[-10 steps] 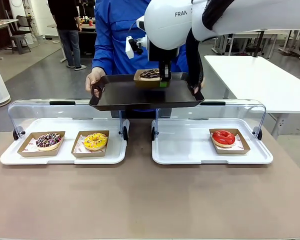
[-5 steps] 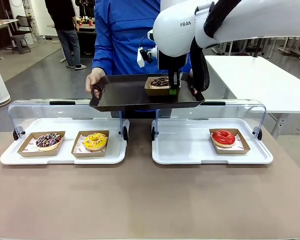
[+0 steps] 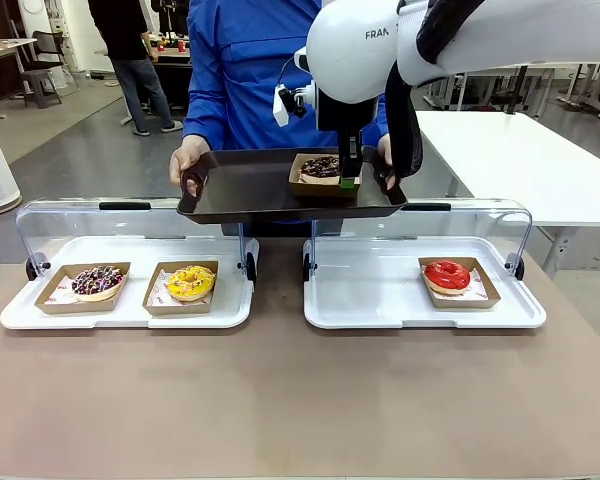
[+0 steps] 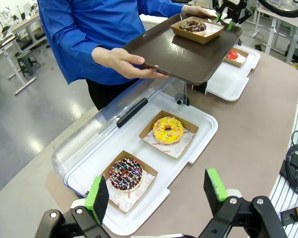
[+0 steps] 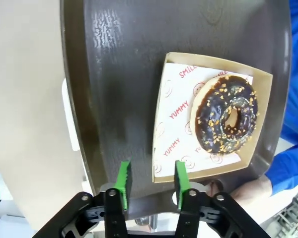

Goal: Provide the desired donut to the person.
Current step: Place the picked Paper togo box onto the Handle tray extended by the person, then pick up and lift the Paper togo box containing the Donut pointed at by the person.

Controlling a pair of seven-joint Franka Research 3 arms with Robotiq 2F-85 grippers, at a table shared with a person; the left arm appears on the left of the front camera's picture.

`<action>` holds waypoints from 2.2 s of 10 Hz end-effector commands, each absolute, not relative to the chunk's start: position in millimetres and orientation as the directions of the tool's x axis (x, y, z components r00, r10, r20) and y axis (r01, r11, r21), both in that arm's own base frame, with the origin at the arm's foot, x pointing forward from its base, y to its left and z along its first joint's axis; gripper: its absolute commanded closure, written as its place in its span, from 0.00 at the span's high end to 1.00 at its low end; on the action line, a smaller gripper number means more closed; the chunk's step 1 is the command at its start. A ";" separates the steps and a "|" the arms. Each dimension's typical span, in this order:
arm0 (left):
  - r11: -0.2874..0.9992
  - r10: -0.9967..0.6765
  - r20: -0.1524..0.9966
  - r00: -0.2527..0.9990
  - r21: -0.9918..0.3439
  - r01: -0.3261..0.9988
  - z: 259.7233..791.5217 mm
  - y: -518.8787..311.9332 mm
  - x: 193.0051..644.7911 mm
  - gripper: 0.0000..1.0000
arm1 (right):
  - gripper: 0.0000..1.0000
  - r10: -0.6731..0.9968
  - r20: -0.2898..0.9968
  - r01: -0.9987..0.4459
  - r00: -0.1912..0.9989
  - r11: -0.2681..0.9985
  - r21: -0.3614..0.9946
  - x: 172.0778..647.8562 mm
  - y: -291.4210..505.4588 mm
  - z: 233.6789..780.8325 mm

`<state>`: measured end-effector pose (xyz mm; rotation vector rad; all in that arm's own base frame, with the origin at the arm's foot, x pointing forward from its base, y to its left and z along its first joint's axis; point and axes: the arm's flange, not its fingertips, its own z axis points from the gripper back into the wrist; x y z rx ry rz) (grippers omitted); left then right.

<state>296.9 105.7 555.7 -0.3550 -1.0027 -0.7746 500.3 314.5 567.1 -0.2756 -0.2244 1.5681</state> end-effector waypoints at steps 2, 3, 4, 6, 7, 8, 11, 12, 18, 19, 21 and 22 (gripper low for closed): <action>0.685 -0.409 0.859 0.307 0.066 0.726 555.6 106.0 296.3 1.00 | 1.00 0.998 -0.010 -0.970 -0.068 -0.068 -0.234 498.1 305.9 574.6; 0.685 -0.409 0.859 0.307 0.066 0.726 555.6 106.0 296.3 1.00 | 1.00 0.997 -0.008 -0.970 -0.080 -0.080 -0.229 497.0 306.5 575.6; 0.685 -0.409 0.859 0.307 0.066 0.726 555.6 106.0 296.3 1.00 | 1.00 0.996 -0.004 -0.970 -0.086 -0.085 -0.226 496.1 307.2 575.7; 0.685 -0.409 0.859 0.307 0.066 0.726 555.6 106.0 296.3 1.00 | 1.00 0.994 0.000 -0.971 -0.113 -0.110 -0.213 490.5 308.3 577.2; 0.685 -0.409 0.859 0.307 0.066 0.726 555.6 106.0 296.3 1.00 | 1.00 0.993 0.001 -0.971 -0.117 -0.115 -0.209 489.8 309.0 578.0; 0.685 -0.409 0.859 0.307 0.066 0.726 555.6 106.0 296.3 1.00 | 1.00 0.995 -0.003 -0.973 -0.096 -0.094 -0.210 492.9 311.3 579.2; 0.685 -0.409 0.859 0.307 0.066 0.726 555.6 106.0 296.3 1.00 | 1.00 0.995 -0.012 -0.968 -0.098 -0.098 -0.232 493.0 312.8 575.6; 0.685 -0.409 0.859 0.307 0.066 0.726 555.6 106.0 296.3 1.00 | 1.00 0.995 -0.012 -0.968 -0.098 -0.098 -0.232 493.0 312.8 575.6; 0.685 -0.409 0.859 0.307 0.066 0.726 555.6 106.0 296.3 1.00 | 1.00 0.995 -0.012 -0.968 -0.098 -0.098 -0.232 493.0 312.8 575.6; 0.685 -0.409 0.859 0.307 0.066 0.726 555.6 106.0 296.3 1.00 | 1.00 0.995 -0.012 -0.968 -0.098 -0.098 -0.232 493.0 312.8 575.6; 0.685 -0.409 0.859 0.307 0.066 0.726 555.6 106.0 296.3 1.00 | 1.00 0.994 -0.008 -0.971 -0.108 -0.107 -0.213 494.7 313.8 577.7; 0.685 -0.409 0.859 0.307 0.066 0.726 555.6 106.0 296.3 1.00 | 1.00 0.993 0.106 -0.980 0.047 0.067 -0.188 470.8 272.8 588.7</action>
